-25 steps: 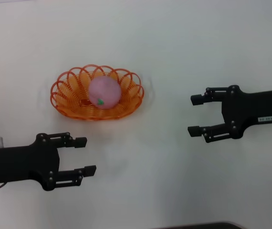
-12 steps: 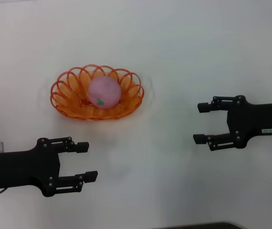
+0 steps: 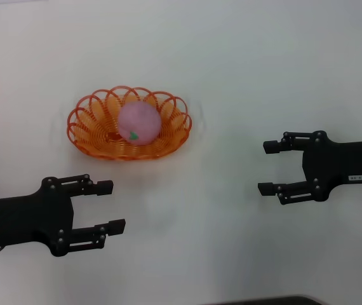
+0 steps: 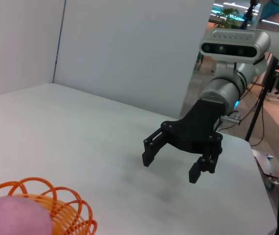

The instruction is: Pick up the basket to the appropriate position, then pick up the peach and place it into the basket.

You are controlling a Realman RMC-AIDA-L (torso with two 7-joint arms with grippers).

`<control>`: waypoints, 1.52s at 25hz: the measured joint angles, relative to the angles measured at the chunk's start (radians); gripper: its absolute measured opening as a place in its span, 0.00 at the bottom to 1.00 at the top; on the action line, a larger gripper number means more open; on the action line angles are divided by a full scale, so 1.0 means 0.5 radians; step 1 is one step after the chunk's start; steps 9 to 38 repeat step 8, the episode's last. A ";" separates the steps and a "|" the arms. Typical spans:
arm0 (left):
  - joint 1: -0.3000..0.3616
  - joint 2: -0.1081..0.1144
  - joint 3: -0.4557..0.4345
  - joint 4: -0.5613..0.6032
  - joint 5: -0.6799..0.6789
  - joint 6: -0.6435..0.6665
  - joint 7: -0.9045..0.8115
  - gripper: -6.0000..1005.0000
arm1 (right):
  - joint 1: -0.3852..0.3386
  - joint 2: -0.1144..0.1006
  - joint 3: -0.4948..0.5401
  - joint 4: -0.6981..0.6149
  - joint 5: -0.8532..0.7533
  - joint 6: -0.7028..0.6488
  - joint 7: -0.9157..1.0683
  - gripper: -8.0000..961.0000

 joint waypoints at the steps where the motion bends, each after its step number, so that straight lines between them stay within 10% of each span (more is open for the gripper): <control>1: 0.001 0.001 0.000 0.000 0.000 0.002 0.004 0.71 | 0.001 0.000 0.000 -0.003 0.000 -0.001 0.002 0.90; 38: 0.007 0.001 0.001 0.000 0.012 0.002 0.009 0.71 | 0.010 0.000 0.001 -0.008 0.000 -0.004 0.014 0.90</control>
